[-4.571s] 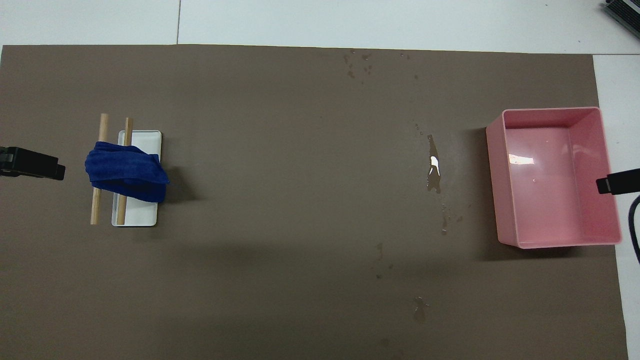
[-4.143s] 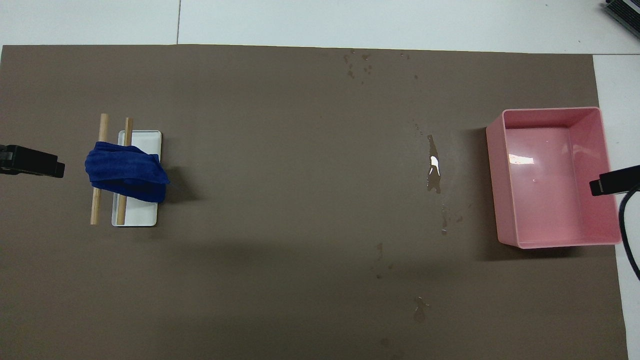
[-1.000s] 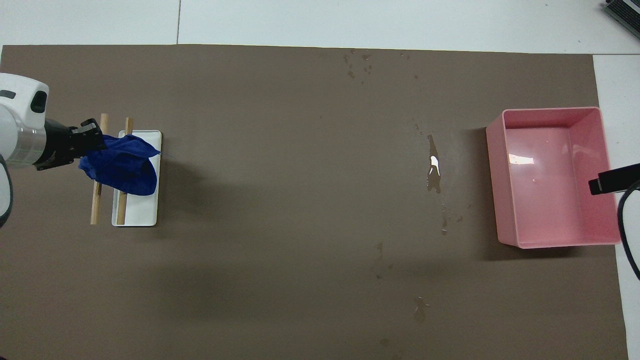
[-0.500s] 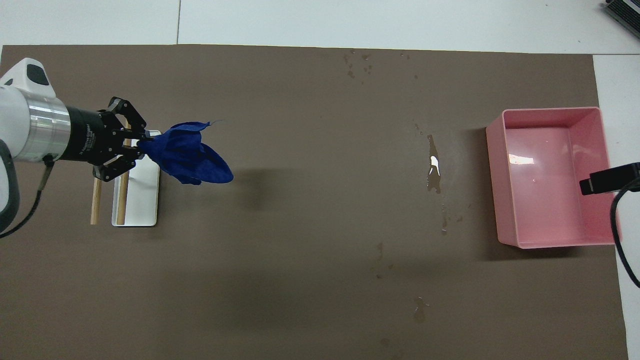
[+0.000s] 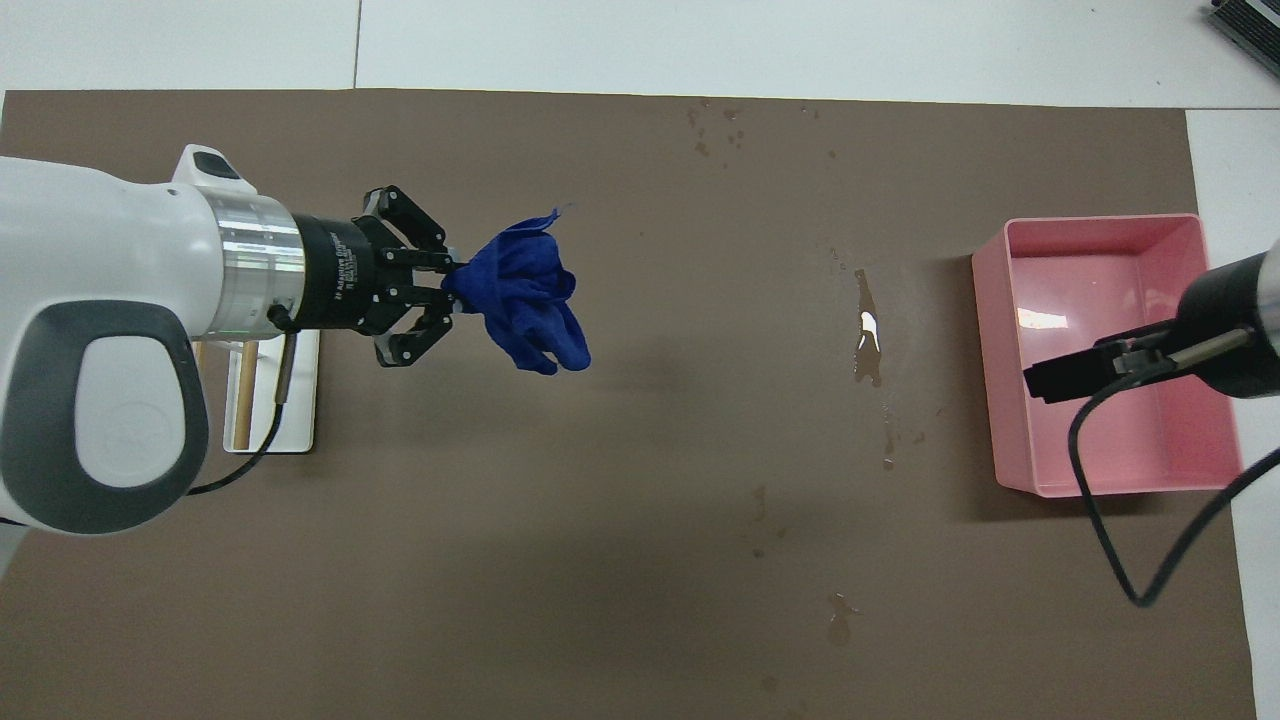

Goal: Wipe water with towel using both arms
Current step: 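Lift the blue cloth with the left gripper while the right gripper approaches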

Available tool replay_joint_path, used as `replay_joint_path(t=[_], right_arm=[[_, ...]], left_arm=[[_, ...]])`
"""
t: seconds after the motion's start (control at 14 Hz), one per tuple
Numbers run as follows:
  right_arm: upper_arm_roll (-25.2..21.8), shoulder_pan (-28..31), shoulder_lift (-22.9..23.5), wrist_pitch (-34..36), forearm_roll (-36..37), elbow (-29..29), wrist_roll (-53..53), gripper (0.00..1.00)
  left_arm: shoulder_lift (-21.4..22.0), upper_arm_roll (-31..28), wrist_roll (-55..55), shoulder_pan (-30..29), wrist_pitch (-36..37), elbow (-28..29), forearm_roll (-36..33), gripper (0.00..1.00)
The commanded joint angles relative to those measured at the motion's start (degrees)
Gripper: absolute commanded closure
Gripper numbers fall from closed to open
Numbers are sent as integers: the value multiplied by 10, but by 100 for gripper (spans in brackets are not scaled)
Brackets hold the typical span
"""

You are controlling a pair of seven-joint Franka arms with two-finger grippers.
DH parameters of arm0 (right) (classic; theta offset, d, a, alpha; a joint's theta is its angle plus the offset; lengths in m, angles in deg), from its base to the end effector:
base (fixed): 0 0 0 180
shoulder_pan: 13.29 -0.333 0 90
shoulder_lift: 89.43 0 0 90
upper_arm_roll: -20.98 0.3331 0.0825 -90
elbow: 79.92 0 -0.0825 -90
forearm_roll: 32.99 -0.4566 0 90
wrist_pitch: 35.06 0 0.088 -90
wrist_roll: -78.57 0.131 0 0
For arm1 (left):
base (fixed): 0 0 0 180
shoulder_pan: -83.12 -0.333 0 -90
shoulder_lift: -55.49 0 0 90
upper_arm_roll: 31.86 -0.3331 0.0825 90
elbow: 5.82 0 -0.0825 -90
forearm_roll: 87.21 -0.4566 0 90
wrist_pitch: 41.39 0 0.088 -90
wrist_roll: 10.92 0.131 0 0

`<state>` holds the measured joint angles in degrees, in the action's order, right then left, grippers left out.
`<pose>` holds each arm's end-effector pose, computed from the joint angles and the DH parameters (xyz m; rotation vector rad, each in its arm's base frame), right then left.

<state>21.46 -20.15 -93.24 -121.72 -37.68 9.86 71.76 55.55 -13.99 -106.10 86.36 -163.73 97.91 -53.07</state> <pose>0.5930 0.0878 0.6557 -3.0361 -0.3849 -0.0178 0.6152 -0.2758 0.5531 1.8392 1.7741 -0.3967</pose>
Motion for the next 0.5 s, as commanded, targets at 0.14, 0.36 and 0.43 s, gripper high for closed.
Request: replay_joint_path(t=[0.14,0.36,0.43], right_arm=[[-1,-4,-37,-83,-63,78,106,0],[-1,-4,-37,-94,-107,81,238,0],[-1,-4,-37,-97,-132,83,293,0]], left_arm=[[2,-6,-65,100,-88,5,18,100],[-1,-5,-117,145,-147,9,19,100],[-1,-5,-137,159,-171,15,19,100]])
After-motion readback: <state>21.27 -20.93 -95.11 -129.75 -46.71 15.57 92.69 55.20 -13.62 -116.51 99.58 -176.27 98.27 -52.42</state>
